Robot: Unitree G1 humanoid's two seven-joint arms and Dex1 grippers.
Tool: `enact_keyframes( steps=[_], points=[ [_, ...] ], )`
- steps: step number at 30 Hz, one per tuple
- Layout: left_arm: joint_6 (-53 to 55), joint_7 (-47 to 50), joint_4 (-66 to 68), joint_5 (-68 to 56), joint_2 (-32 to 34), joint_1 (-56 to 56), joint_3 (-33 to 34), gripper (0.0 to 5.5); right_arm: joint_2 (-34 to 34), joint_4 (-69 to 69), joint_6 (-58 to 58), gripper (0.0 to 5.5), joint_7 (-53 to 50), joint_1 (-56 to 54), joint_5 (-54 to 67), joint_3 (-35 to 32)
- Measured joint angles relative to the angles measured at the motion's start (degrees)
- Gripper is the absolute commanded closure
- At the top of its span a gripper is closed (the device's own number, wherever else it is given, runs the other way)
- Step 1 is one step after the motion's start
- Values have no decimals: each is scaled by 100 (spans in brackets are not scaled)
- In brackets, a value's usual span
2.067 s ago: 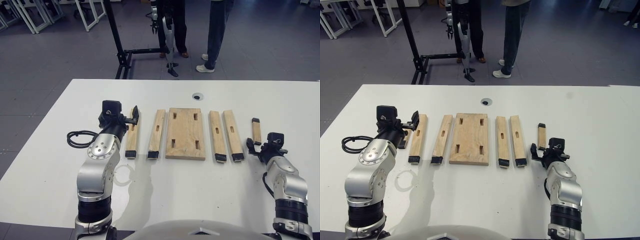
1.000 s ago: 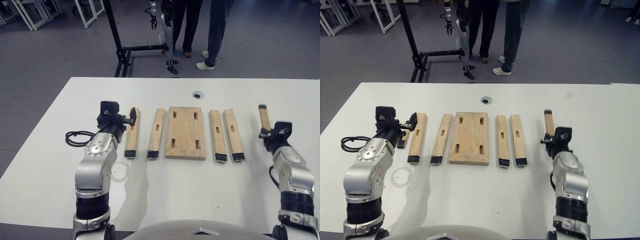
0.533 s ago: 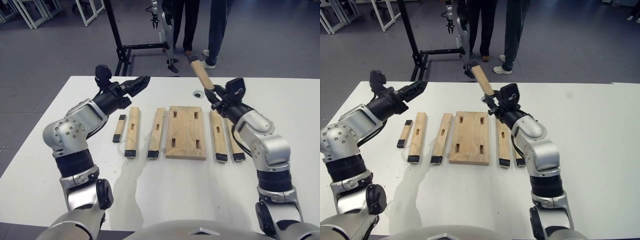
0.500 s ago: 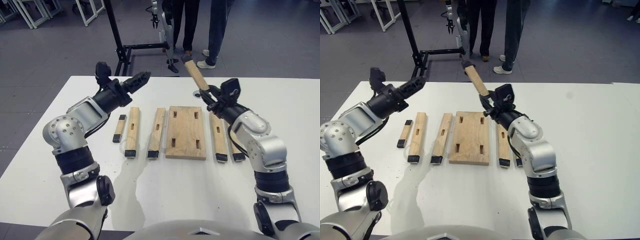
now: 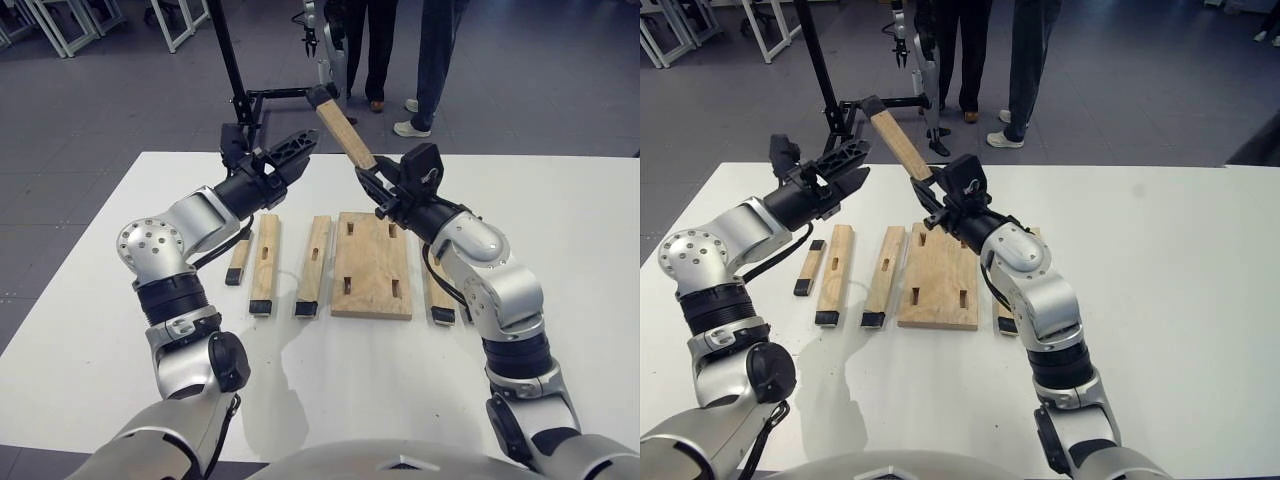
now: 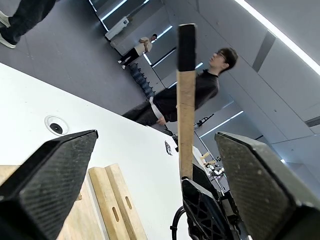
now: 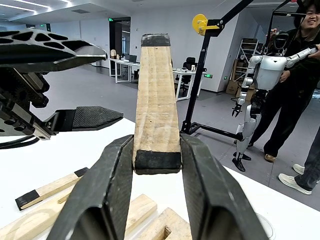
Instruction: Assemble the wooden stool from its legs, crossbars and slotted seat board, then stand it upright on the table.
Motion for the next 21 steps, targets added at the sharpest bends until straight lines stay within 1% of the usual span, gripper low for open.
enact_keyframes(
  steps=[6,9,14,21],
  points=[
    [-108,62,121,-102,5,-120,-111,113,155,-59,2,420,-35,15,-43,158],
    [-248,23,257,-29,29,-122,-273,113,208,-108,8,420,-30,59,-43,235],
    [-390,-19,382,29,29,-153,-379,113,192,45,-48,420,69,475,-113,425],
    [-379,-20,389,-7,27,-240,-424,113,177,228,-312,420,124,599,-269,497]
  ],
)
